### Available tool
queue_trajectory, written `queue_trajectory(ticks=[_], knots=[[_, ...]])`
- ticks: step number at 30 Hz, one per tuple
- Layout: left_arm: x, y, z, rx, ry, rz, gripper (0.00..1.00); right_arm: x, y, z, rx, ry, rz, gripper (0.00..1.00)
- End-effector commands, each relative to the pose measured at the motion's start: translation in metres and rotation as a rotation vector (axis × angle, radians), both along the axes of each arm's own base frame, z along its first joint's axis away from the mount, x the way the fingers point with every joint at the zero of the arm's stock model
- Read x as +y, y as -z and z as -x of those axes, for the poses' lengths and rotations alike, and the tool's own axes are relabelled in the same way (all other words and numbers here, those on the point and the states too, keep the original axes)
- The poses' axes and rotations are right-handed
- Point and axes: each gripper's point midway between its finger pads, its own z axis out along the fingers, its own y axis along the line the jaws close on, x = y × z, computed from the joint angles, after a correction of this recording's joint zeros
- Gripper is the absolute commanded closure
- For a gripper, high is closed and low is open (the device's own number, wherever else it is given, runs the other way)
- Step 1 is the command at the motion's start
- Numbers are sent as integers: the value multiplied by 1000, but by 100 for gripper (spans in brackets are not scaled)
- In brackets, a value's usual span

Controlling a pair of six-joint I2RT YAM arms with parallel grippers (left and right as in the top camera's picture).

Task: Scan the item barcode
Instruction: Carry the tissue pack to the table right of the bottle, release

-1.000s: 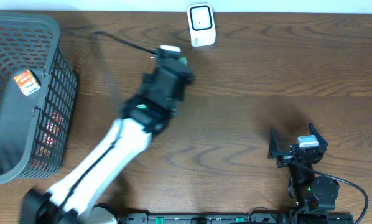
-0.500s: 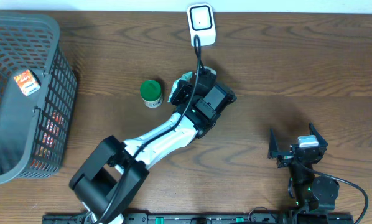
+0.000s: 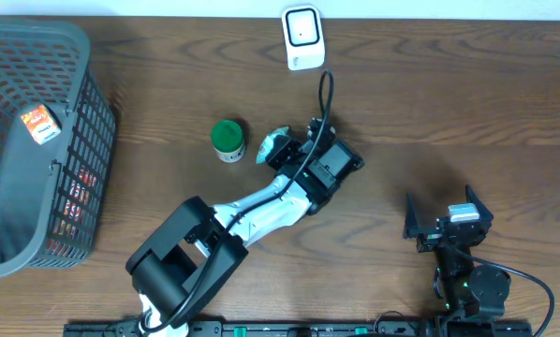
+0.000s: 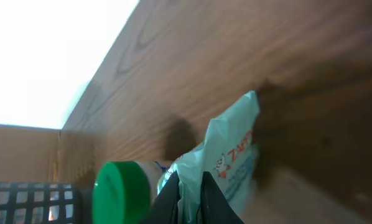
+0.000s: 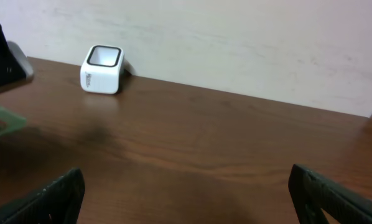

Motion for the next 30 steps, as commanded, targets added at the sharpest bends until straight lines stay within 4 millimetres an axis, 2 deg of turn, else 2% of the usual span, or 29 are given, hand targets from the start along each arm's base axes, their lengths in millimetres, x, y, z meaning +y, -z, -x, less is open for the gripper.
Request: queue_trajectory(ticks=[1,2,5,7,10,13,16,20,21,24,26,28,29,30], knots=[[-23,12,14,58,77,8,84,2,0,0,1,-6,-15,1],[-26,12,17,60,87,4,66,2,0,0,1,-6,-15,1],[-33,8,22,55,106,10,26,2,0,0,1,-6,-15,1],[-35,0,23,45,112,23,12,2,0,0,1,-6,-15,1],[-35,-23,23,14,113,60,4,2,0,0,1,-6,-15,1],[-33,-64,24,-53,107,147,1,2,0,0,1,-6,-15,1],[-24,-130,25,-167,85,298,2,2,0,0,1,-6,-15,1],[2,-213,33,-286,91,515,2,2,0,0,1,-6,-15,1],[34,-252,38,-375,40,622,2,2,0,0,1,-6,-15,1],[105,-297,48,-515,-102,747,2,2,0,0,1,-6,-15,1],[157,-315,58,-599,-219,791,2,2,0,0,1,-6,-15,1],[200,-323,72,-658,-317,804,2,2,0,0,1,-6,-15,1],[238,-328,87,-705,-406,820,2,2,0,0,1,-6,-15,1],[256,-329,95,-727,-452,826,2,2,0,0,1,-6,-15,1]])
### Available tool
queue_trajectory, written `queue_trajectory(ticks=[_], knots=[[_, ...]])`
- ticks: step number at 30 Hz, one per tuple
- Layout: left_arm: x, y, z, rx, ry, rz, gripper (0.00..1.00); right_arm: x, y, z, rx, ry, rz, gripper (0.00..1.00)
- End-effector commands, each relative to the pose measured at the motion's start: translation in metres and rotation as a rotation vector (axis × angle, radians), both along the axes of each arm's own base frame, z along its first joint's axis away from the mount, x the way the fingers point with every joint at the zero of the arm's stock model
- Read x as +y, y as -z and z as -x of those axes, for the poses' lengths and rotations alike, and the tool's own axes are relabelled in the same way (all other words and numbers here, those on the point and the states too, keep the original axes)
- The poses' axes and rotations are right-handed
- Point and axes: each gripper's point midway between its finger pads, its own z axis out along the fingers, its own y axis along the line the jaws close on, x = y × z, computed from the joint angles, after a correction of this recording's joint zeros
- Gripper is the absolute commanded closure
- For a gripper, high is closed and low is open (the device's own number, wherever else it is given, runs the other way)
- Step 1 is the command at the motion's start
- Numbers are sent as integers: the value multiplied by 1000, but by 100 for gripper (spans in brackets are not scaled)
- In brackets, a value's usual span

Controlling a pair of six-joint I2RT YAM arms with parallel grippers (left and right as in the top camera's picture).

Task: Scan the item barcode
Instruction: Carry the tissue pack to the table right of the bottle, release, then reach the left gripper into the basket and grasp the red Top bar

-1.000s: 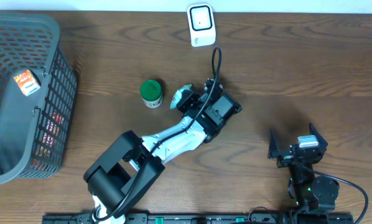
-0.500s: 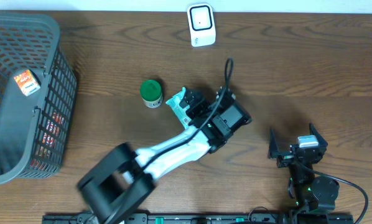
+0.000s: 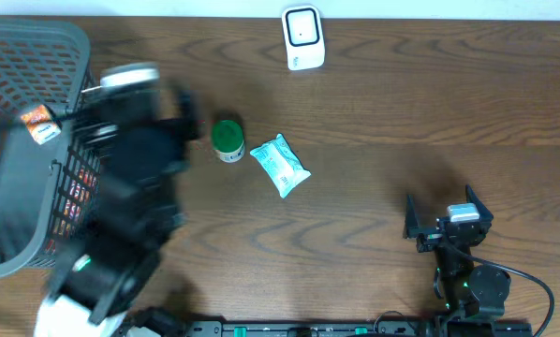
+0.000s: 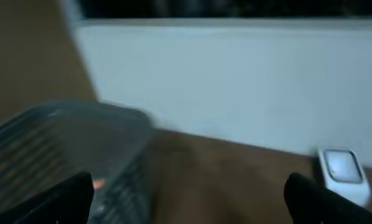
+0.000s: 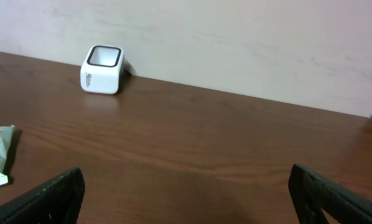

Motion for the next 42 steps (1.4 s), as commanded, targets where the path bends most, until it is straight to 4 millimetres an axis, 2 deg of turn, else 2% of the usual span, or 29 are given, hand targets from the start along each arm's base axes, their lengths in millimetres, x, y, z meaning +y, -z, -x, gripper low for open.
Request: queue_trajectory(ticks=[1,4,7,12,15,19,23,26,29,31,35,38,42], knots=[[65,-7,26,-52,-168,134,2,2,0,0,1,-6,-15,1],[97,1,37,-29,-227,177,2,2,0,0,1,-6,-15,1],[125,15,39,-13,-289,276,2,2,0,0,1,-6,-15,1],[182,36,39,-23,-433,441,2,2,0,0,1,-6,-15,1],[208,58,34,43,-475,500,2,2,0,0,1,-6,-15,1],[237,103,17,182,-463,647,2,2,0,0,1,-6,-15,1],[254,131,-2,295,-377,645,2,2,0,0,1,-6,-15,1],[262,155,-9,399,-338,585,2,2,0,0,1,-6,-15,1],[263,182,-9,510,-298,555,2,2,0,0,1,-6,-15,1],[259,208,-5,618,-264,555,2,2,0,0,1,-6,-15,1],[267,234,2,706,-310,564,2,2,0,0,1,-6,-15,1],[274,256,21,823,-398,559,2,2,0,0,1,-6,-15,1],[265,282,35,942,-402,610,2,2,0,0,1,-6,-15,1]])
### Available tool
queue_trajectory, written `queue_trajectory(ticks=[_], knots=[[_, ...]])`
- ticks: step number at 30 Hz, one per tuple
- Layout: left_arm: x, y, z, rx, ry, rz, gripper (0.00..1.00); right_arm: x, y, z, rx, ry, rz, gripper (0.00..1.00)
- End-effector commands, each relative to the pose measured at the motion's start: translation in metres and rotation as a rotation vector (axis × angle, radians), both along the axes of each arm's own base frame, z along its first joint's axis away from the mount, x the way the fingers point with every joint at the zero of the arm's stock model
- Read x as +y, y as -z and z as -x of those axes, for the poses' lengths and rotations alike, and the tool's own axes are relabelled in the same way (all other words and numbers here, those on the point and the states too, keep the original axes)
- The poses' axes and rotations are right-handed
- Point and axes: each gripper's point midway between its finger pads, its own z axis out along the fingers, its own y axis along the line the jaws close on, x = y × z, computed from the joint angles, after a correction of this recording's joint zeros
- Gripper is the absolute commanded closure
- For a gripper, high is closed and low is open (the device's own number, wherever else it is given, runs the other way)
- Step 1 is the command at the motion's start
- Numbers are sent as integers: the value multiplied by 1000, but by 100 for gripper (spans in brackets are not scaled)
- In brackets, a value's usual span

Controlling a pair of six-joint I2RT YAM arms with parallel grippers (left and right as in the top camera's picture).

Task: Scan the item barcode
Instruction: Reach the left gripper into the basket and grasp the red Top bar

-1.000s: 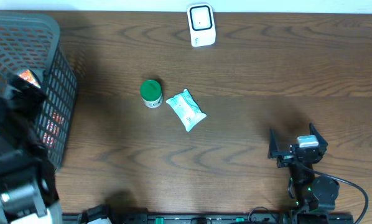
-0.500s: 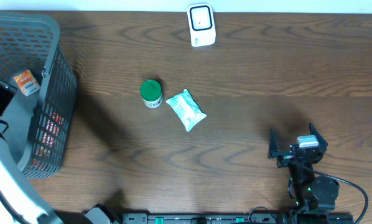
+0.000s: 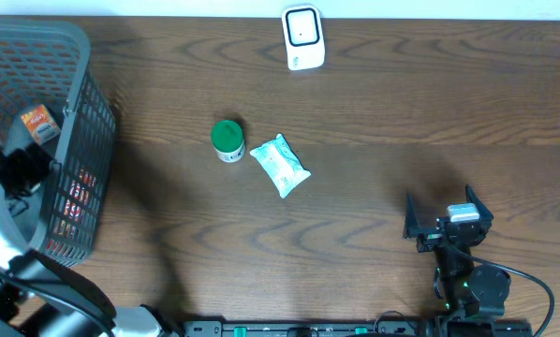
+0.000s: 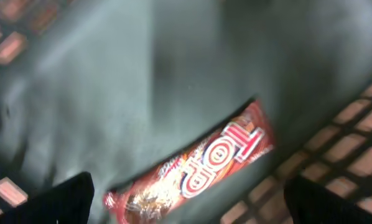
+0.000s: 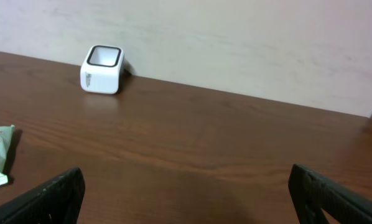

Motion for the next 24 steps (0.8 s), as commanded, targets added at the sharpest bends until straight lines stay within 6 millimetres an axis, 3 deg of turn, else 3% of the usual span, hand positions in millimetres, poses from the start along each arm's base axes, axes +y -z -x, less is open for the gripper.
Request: queue_trajectory(ticks=[1,6,21,23,24], knots=[[7,14,9,90,21,-11,2,2,0,0,1,-7,-15,1],[2,35,15,168,129,27,2,2,0,0,1,-6,-15,1],[-11,103,20,289,172,197,2,2,0,0,1,-6,-15,1],[-15,111,22,305,174,227,12,2,0,0,1,-7,-15,1],[-16,115,23,313,174,240,30,2,0,0,1,-6,-15,1]])
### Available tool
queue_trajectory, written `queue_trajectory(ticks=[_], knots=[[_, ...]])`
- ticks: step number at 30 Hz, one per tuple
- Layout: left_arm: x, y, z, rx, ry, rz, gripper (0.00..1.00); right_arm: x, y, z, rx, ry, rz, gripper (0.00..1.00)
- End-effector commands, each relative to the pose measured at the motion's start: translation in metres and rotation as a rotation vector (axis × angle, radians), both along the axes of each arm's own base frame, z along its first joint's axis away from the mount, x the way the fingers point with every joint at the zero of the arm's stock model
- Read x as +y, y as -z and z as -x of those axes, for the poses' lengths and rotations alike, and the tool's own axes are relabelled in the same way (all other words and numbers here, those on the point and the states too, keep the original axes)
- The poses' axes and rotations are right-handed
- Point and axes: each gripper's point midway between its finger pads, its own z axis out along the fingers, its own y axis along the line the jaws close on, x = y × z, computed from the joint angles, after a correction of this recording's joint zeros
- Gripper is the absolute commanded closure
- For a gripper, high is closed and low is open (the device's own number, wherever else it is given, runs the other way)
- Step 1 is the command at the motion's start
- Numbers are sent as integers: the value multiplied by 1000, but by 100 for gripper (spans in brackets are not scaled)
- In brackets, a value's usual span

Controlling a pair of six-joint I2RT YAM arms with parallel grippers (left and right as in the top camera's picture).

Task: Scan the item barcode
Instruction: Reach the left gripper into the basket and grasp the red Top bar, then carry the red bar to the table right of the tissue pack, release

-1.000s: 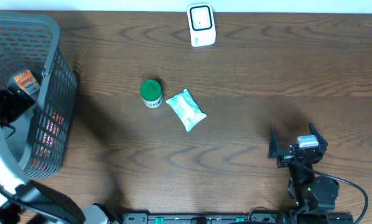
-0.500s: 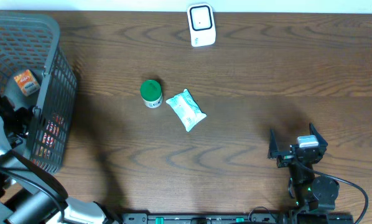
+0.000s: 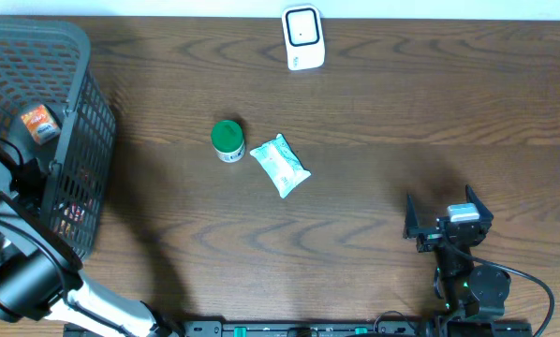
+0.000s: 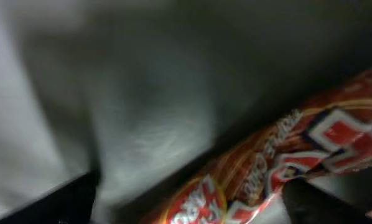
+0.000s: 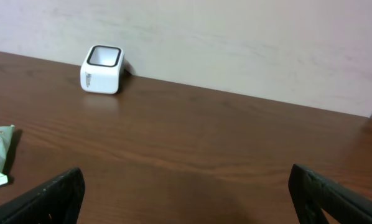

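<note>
The white scanner (image 3: 302, 37) stands at the table's far edge, also in the right wrist view as a white scanner (image 5: 101, 69). My left gripper (image 4: 189, 205) is open and down inside the grey basket (image 3: 69, 56), its dark fingers (image 4: 61, 199) wide apart. A red snack wrapper (image 4: 279, 162) lies on the basket floor, blurred and very close, reaching in between the fingertips. From overhead the left gripper is hidden in the basket. My right gripper (image 5: 186, 193) rests open over bare table at the near right.
A green-capped jar (image 3: 228, 139) and a pale green wipes packet (image 3: 280, 166) lie mid-table. A small orange box (image 3: 38, 124) sits in the basket. More red packs show through the basket's side mesh (image 3: 74, 201).
My left gripper has dropped closer to the red snack wrapper in the basket, which now fills the lower view between the open fingers. The right arm has not moved.
My left gripper was shut on the wipes packet beside the jar. Then the packet lay on the table and the gripper, open, was by the basket. Then it was over the red wrapper inside the basket, and now sits low around it.
</note>
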Motion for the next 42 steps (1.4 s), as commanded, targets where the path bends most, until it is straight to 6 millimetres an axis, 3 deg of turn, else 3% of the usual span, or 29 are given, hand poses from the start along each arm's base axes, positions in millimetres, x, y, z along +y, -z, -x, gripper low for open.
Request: queue_trajectory(ticks=[1,2,6,9,12,15,20,24,28,31,33,38,42], knots=[[0,17,3,39,10,33,53,2,0,0,1,-6,-15,1],[-1,20,3,46,9,39,65,2,0,0,1,-6,-15,1],[2,21,1,38,9,30,92,2,0,0,1,-7,-15,1],[7,13,-4,15,8,8,92,2,0,0,1,-6,-15,1],[16,-8,-14,-25,7,-29,92,2,0,0,1,-7,-15,1],[28,-45,-26,-85,1,-85,93,2,0,0,1,-6,-15,1],[43,-129,-43,-238,-96,-213,92,2,0,0,1,-7,-15,1],[32,-206,-52,-461,-193,-259,93,2,0,0,1,-6,-15,1],[-17,-286,-65,-782,-125,-173,93,2,0,0,1,-7,-15,1],[-73,-336,-67,-977,8,-66,92,2,0,0,1,-7,-15,1],[-111,-357,-66,-1050,107,0,92,2,0,0,1,-6,-15,1],[-209,-365,-73,-1063,350,162,93,2,0,0,1,-7,-15,1],[-289,-342,-82,-987,563,274,93,2,0,0,1,-7,-15,1]])
